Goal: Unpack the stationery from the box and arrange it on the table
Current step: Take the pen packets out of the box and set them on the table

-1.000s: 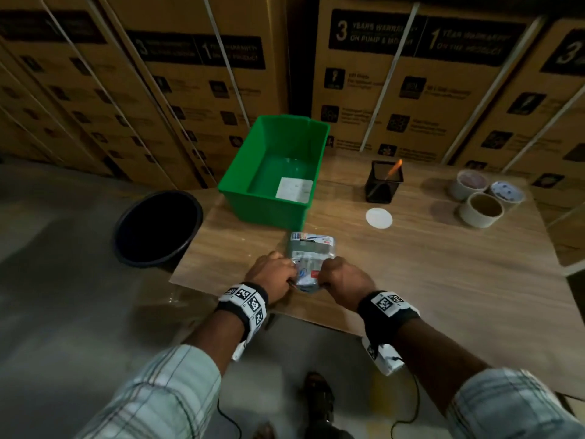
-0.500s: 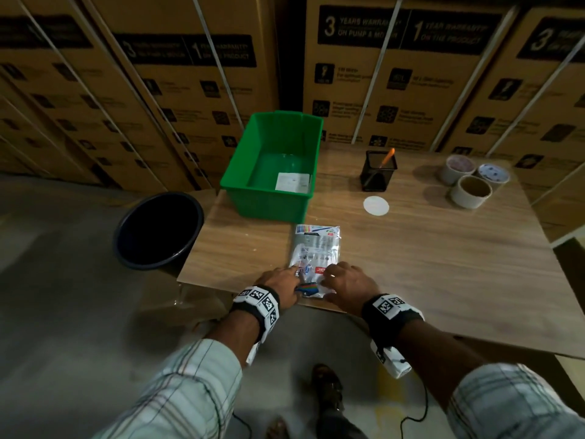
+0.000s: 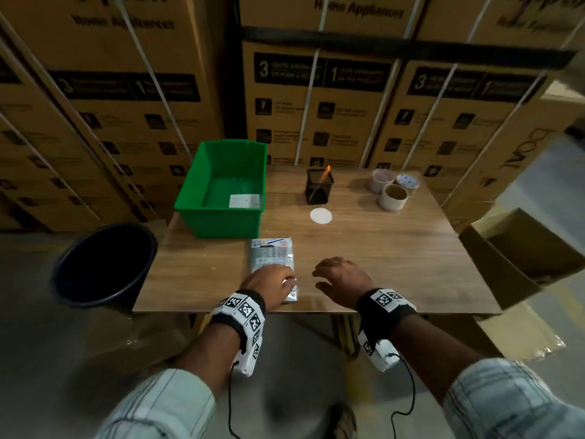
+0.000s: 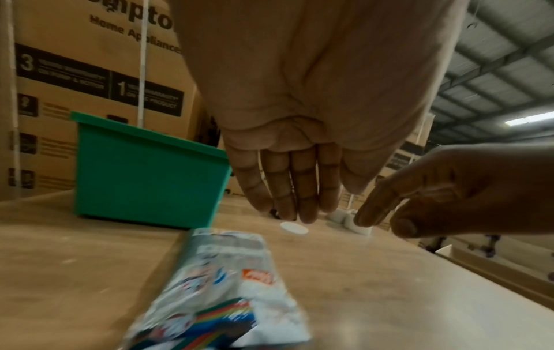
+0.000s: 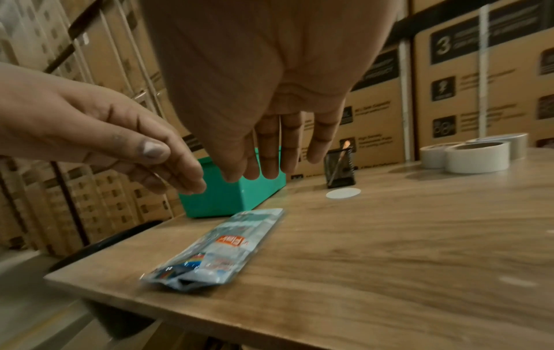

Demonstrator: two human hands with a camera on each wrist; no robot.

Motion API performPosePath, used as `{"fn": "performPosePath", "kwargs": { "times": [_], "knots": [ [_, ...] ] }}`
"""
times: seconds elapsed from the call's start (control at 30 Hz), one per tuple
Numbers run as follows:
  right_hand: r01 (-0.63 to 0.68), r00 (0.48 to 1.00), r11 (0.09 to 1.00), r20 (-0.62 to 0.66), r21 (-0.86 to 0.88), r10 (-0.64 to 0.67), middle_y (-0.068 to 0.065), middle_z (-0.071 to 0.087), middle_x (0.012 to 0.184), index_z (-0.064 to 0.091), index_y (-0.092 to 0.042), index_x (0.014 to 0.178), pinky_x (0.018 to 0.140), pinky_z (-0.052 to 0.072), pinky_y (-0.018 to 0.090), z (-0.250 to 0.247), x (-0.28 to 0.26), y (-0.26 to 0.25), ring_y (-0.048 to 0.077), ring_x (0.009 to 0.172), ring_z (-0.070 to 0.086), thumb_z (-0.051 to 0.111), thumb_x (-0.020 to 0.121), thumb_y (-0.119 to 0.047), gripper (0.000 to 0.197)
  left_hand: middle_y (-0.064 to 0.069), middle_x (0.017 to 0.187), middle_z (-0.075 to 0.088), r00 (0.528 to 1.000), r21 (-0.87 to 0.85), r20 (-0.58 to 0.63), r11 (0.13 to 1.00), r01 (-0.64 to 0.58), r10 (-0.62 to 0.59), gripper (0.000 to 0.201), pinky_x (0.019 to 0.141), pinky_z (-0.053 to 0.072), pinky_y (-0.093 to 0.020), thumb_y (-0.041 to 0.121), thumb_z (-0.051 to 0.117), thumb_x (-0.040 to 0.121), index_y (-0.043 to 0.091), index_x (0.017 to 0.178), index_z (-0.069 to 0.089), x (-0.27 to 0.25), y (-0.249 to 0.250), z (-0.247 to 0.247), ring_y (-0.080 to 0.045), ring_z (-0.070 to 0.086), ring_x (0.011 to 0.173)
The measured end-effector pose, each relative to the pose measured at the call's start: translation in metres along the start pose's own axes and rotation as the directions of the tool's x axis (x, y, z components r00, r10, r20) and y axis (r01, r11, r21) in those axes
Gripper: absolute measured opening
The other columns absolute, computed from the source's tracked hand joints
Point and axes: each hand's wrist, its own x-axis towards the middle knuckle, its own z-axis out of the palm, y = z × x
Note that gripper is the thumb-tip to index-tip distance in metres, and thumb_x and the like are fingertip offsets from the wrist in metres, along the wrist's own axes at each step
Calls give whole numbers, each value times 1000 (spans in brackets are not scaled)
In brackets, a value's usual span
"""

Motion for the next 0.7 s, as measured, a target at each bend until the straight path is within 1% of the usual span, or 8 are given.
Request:
{"fn": "performPosePath", "kwargs": {
  "times": [0.1,0.17,0.33,0.43,0.5,0.6,0.63,0.7],
  "knots": [
    [-65,995,998,-70,22,66,0,62,119,63,-23,116,92,47,41,-11,-21,24,23,112,55,55,90,-36,30,-3,109,69,998,15,16,998,-54,54,28,89,50,-38,35,48,92,21,107,67,15,33,-4,-24,62,102],
    [-112,987,994,-111,17,114,0,63,117,63,-24,115,90,47,40,-15,-38,45,24,109,55,54,90,-37,30,-3,107,69,996,22,38,996,-81,80,27,88,51,-38,33,48,92,20,107,67,30,58,-1,-24,63,100],
    [-280,955,960,-97,27,282,1,62,116,62,-24,115,91,47,38,-32,-98,119,24,110,54,51,91,-42,32,-3,106,70,986,60,129,991,-116,108,28,87,51,-38,33,46,92,20,104,68,74,139,31,-24,63,98],
    [-371,923,927,-81,57,375,1,61,115,61,-24,116,91,47,37,-40,-149,177,23,110,54,50,92,-41,31,-5,105,70,977,20,168,990,-138,133,27,86,51,-37,33,47,92,18,103,68,102,209,64,-26,63,97],
    [-419,902,905,-85,74,424,1,61,115,61,-24,116,91,48,37,-45,-184,219,23,110,55,51,93,-40,30,-6,108,69,970,-37,185,988,-150,154,28,88,50,-35,32,48,93,17,106,68,123,264,88,-26,62,99],
    [-499,860,862,-69,90,505,-2,60,113,60,-26,115,90,48,38,-54,-236,275,19,107,55,52,93,-37,26,-7,105,68,966,-100,203,985,-142,159,29,88,51,-38,33,48,95,14,105,67,148,344,124,-27,62,97],
    [-521,847,849,-68,94,527,-3,59,110,60,-28,112,87,50,37,-58,-251,292,18,104,55,54,92,-36,23,-9,101,68,966,-118,208,984,-130,152,28,87,52,-39,33,48,94,14,101,67,156,369,134,-28,62,94],
    [-547,830,834,-77,76,552,-3,58,97,61,-30,101,76,52,35,-65,-274,328,19,93,58,56,87,-33,15,-10,96,68,965,-172,210,978,-121,157,25,82,51,-39,31,48,93,13,93,66,172,414,153,-29,63,91]
  ]
}}
